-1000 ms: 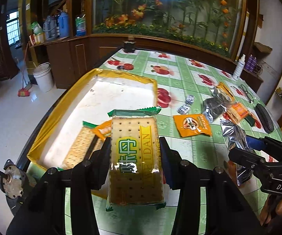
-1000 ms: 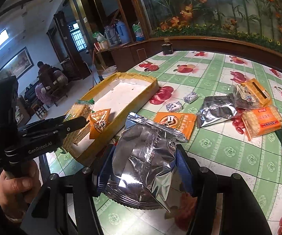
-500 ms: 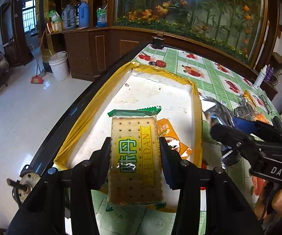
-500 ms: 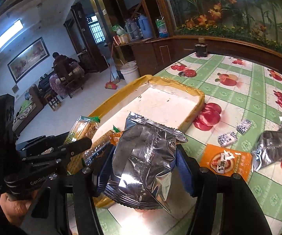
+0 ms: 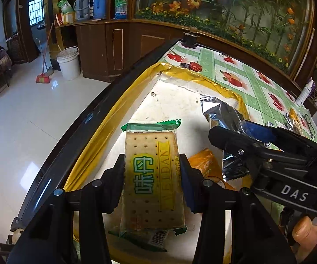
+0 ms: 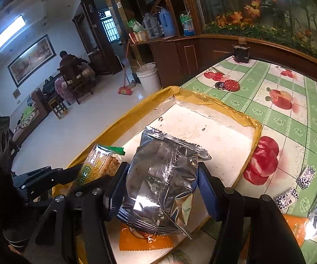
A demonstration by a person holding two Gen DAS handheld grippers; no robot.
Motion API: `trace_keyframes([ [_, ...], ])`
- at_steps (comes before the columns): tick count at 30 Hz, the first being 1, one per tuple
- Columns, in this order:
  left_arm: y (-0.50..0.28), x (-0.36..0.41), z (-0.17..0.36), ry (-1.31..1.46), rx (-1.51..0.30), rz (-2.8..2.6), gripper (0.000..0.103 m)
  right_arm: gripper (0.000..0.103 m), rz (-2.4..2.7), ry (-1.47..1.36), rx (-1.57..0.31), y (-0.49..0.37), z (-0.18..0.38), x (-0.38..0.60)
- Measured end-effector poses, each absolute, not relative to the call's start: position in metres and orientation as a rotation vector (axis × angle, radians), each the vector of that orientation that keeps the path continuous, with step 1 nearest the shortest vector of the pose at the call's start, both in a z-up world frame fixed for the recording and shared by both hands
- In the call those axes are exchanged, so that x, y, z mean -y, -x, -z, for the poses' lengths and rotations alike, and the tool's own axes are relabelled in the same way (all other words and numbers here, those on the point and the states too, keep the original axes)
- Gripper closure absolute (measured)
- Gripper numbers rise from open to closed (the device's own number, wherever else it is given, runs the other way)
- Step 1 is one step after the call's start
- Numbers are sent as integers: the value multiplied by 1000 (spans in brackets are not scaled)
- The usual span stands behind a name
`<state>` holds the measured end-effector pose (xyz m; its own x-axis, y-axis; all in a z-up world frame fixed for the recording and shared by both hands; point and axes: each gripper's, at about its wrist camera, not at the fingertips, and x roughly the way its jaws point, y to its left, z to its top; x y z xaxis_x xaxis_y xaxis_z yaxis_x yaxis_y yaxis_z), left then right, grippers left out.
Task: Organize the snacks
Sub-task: 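Release the yellow cracker pack into the tray while the right tool releases the foil bag there, then withdraw both open tools from the tray back toward the snack pile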
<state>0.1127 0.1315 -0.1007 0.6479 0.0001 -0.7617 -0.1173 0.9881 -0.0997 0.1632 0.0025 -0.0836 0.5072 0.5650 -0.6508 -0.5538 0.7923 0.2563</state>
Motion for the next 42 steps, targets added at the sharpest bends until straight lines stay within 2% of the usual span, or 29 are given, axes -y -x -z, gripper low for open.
trace_keyframes([
  [13, -118, -137, 110, 138, -900, -111, 58, 38, -658, -18, -826, -173, 99, -8],
  [15, -117, -138, 109, 142, -896, -115, 53, 38, -652, -29, -821, -172, 98, -5],
  [17, -115, -140, 108, 145, -890, -125, 36, 34, -646, -35, -823, -172, 97, -2],
  [22, -113, -141, 98, 158, -868, -116, 30, 34, -638, -74, -808, -166, 87, 15],
  [24, -112, -135, 94, 153, -858, -104, 30, 33, -633, -83, -787, -160, 80, 26],
  [26, -109, -128, 88, 151, -848, -85, 30, 26, -622, -85, -764, -152, 74, 39],
  [31, -103, -99, 71, 139, -791, 24, 30, 25, -561, -115, -747, -131, 69, 86],
  [35, -101, -65, 66, 81, -784, 98, 30, 17, -481, -156, -751, -118, 73, 128],
  [42, -92, -18, 64, 22, -803, 167, 30, 16, -396, -205, -764, -93, 80, 190],
])
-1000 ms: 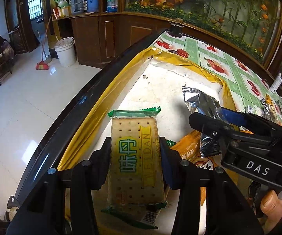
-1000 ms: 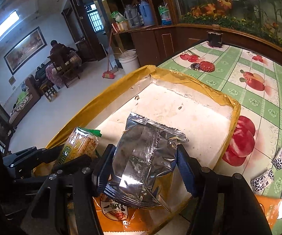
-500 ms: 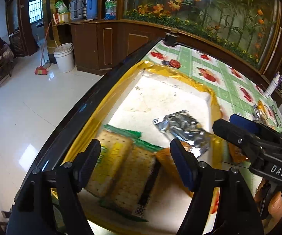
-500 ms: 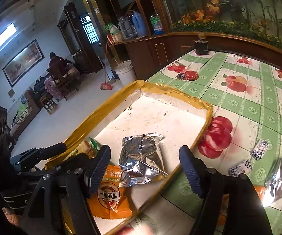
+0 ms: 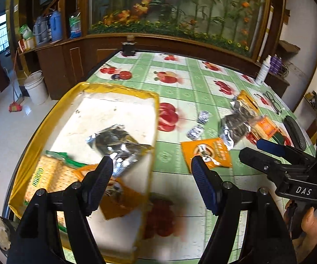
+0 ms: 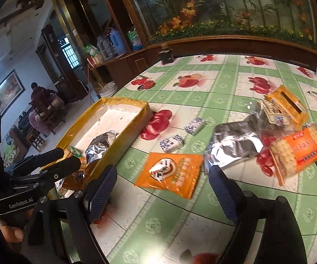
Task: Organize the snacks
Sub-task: 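Withdraw both open tools from the tray back toward the snack pile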
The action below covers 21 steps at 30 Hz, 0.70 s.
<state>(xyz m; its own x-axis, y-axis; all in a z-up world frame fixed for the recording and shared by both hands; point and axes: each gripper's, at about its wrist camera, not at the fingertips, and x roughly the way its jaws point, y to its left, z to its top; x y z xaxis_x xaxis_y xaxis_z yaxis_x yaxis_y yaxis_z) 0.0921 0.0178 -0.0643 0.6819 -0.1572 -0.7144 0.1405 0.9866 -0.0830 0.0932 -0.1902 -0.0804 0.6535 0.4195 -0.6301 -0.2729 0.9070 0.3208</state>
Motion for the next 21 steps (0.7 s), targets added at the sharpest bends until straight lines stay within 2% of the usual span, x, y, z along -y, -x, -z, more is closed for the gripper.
trace_keyframes([
  [12, -84, 50, 71, -91, -830, 277, 29, 16, -222, -245, -735, -46, 86, 292],
  [21, -95, 76, 85, -99, -887, 320, 29, 15, -170, -274, -745, -46, 94, 325],
])
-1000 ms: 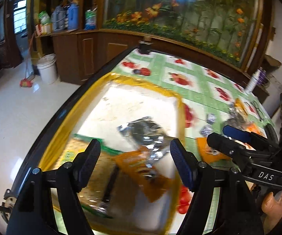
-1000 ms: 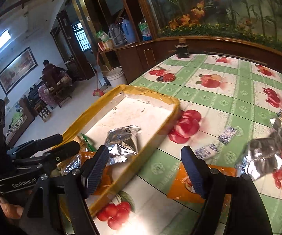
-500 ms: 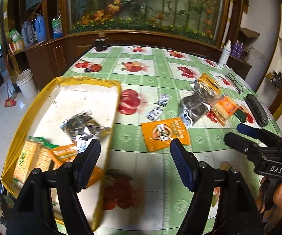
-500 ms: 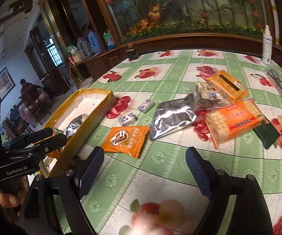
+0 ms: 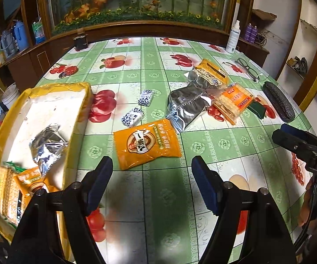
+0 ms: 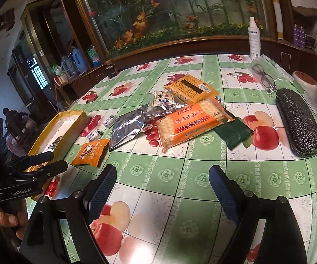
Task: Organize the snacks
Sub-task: 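Withdraw both open tools from the tray back toward the snack pile, then lower the left tool onto the large orange snack bag while the right tool grasps the clear labelled bag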
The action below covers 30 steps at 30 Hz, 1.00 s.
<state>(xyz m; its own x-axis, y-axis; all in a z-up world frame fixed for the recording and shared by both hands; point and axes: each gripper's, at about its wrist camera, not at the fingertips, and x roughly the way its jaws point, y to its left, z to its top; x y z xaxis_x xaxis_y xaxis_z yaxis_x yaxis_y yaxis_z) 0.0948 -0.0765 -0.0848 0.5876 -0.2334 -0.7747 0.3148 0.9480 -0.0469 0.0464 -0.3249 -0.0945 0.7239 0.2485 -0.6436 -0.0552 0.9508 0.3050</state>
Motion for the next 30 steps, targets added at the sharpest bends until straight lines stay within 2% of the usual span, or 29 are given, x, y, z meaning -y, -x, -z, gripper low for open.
trace_keyframes([
  [18, -147, 74, 112, 8, -955, 286, 29, 15, -294, -277, -735, -105, 96, 294],
  [24, -172, 73, 117, 7, -965, 268, 29, 21, -375, -230, -740, -142, 89, 258],
  [30, -187, 76, 121, -8, -980, 286, 29, 19, -274, -243, -739, -166, 93, 286],
])
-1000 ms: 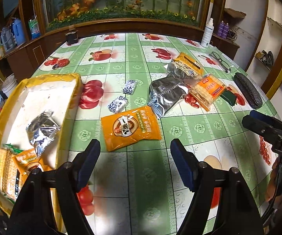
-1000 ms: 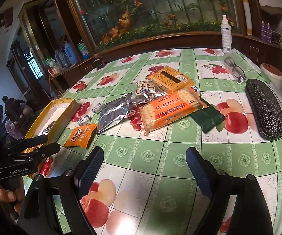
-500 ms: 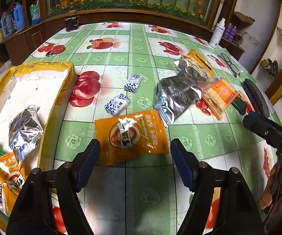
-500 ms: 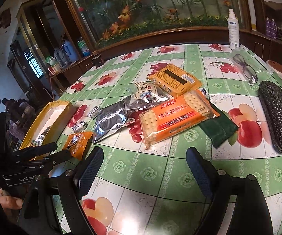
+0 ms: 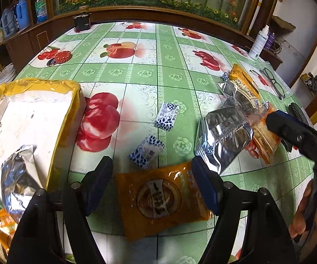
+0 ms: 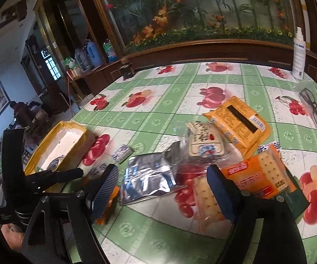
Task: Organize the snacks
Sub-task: 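Lower the left tool onto the large orange snack bag while the right tool grasps the clear labelled bag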
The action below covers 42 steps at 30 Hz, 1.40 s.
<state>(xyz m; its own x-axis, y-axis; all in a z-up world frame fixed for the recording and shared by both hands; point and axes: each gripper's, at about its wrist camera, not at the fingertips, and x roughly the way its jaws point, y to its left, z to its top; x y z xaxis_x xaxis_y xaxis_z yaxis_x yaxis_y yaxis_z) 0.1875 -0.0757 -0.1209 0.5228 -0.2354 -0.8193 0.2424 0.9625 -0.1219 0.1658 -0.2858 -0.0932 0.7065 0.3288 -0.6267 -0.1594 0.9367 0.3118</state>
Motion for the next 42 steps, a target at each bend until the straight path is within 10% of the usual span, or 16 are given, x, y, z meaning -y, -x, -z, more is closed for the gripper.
trace_keyframes([
  [21, -220, 84, 131, -142, -963, 280, 31, 29, -244, -248, -888, -243, 121, 303],
  [24, -218, 85, 130, -150, -952, 294, 48, 33, -252, -225, -889, -245, 123, 299],
  [26, -216, 84, 128, -144, -954, 316, 85, 38, -255, -224, -884, -243, 122, 298],
  [42, -193, 66, 115, -51, -914, 364, 85, 56, -254, -298, -822, -222, 115, 316],
])
